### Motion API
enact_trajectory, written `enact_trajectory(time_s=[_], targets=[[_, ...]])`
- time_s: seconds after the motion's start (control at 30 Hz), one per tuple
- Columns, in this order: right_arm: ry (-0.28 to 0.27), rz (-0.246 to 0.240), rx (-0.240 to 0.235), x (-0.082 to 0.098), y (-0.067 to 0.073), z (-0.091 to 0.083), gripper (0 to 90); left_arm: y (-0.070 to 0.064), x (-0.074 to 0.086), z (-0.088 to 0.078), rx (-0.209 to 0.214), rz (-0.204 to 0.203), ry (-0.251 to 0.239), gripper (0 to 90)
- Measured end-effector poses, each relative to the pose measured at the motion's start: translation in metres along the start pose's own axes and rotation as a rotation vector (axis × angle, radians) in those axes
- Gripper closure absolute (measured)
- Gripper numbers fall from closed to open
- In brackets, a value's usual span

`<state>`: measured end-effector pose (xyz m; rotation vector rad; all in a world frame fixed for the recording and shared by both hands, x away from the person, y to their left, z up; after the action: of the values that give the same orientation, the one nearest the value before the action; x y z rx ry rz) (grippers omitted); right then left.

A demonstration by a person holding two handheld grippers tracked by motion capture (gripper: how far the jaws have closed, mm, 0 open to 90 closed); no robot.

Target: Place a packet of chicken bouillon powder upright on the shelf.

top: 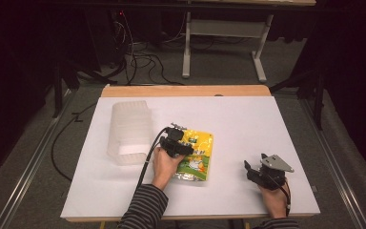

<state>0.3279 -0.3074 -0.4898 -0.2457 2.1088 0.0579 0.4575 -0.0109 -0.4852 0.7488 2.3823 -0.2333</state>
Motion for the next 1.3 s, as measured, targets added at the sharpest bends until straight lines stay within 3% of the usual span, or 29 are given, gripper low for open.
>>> enact_trajectory(time_s=[0.17, 0.4, 0.47, 0.57, 0.7, 0.9, 1.0, 1.03, 1.07, 1.1, 1.3], targets=[[0.002, 0.001, 0.0, 0.0, 0.0, 0.0, 29.6, -0.004, 0.001, -0.004, 0.017, 0.022, 0.0, 35.2], [0.004, -0.001, 0.003, 0.0, 0.001, 0.001, 29.6, -0.006, 0.004, -0.011, 0.051, 0.061, 0.004, 61.2], [0.006, -0.001, 0.005, 0.0, 0.001, 0.001, 29.6, -0.006, 0.004, -0.012, 0.046, 0.083, 0.004, 74.2], [0.009, 0.003, 0.002, 0.0, 0.001, 0.001, 29.6, -0.006, 0.005, -0.013, 0.063, 0.089, 0.004, 83.3], [0.01, -0.005, 0.004, 0.0, 0.001, 0.001, 29.5, -0.009, 0.005, -0.013, 0.08, 0.105, 0.002, 84.9], [0.009, 0.002, 0.001, 0.0, 0.0, 0.001, 29.5, -0.009, 0.006, -0.019, 0.142, 0.113, -0.03, 87.6], [0.01, 0.002, -0.001, 0.0, 0.0, 0.001, 29.5, -0.01, 0.004, -0.025, 0.153, 0.119, -0.057, 88.0], [0.008, 0.004, -0.001, 0.0, 0.0, 0.001, 29.4, -0.013, 0.003, -0.033, 0.164, 0.116, -0.094, 88.1], [0.008, 0.004, -0.001, 0.0, 0.0, 0.001, 29.4, -0.013, 0.003, -0.033, 0.164, 0.116, -0.094, 88.2], [0.007, 0.002, -0.002, 0.0, 0.0, 0.001, 29.4, -0.015, 0.002, -0.043, 0.177, 0.121, -0.131, 88.2], [0.004, 0.002, -0.002, 0.0, 0.0, 0.001, 29.4, -0.018, 0.002, -0.075, 0.213, 0.141, -0.232, 88.2]])
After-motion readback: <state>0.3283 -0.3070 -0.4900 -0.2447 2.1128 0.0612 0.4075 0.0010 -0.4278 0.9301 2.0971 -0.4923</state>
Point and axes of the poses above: each handheld gripper's, and its own axes: z roughly forward along the jaws, x roughly out of its underside, y roughly to its left, the point moved 2 cm from there along z, roughly forward along the jaws, and after that the axes turned 6 degrees about z, right-handed, at the moved point
